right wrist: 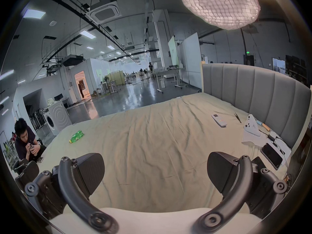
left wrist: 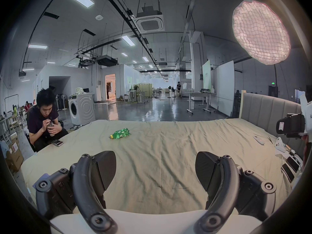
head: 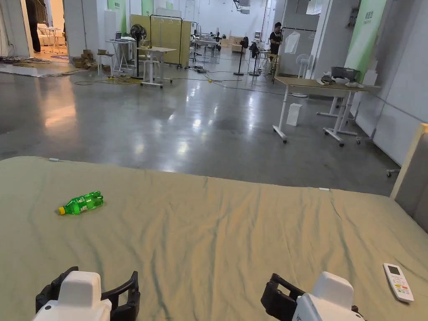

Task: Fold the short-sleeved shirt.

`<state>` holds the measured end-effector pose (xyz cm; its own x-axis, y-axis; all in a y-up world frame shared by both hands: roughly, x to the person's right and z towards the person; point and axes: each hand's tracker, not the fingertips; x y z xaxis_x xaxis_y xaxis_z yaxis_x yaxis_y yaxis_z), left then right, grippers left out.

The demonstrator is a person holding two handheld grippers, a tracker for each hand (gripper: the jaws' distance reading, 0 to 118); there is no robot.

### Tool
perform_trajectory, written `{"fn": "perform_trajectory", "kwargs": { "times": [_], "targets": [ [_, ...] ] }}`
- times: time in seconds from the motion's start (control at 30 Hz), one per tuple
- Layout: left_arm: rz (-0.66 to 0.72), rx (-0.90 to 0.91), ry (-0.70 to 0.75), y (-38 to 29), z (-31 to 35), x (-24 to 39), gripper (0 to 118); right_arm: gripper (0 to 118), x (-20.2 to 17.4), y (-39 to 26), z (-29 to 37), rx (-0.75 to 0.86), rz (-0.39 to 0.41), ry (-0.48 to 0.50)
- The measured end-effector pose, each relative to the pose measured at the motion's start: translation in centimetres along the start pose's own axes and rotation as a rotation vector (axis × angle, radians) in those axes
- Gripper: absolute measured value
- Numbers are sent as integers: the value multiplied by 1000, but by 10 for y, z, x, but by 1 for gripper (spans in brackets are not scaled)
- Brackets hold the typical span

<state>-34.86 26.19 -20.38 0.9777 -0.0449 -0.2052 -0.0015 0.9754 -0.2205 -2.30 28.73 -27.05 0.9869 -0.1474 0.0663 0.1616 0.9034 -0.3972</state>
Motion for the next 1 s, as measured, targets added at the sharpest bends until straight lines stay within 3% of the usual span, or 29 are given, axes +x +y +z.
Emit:
{"fn": "perform_trajectory", "kwargs": {
  "times": [0.33, 0.83, 1.0],
  "targets": [
    [13, -21, 17, -6, 4, -4, 98, 118, 0, 4, -4, -9, 80, 14],
    [-2, -25, -7, -6, 11, 8, 98, 118, -8, -3, -5, 14, 67, -27],
    [9, -29, -12, -9, 9, 9, 98, 118, 4, -7, -2, 73, 39, 72]
  ]
}}
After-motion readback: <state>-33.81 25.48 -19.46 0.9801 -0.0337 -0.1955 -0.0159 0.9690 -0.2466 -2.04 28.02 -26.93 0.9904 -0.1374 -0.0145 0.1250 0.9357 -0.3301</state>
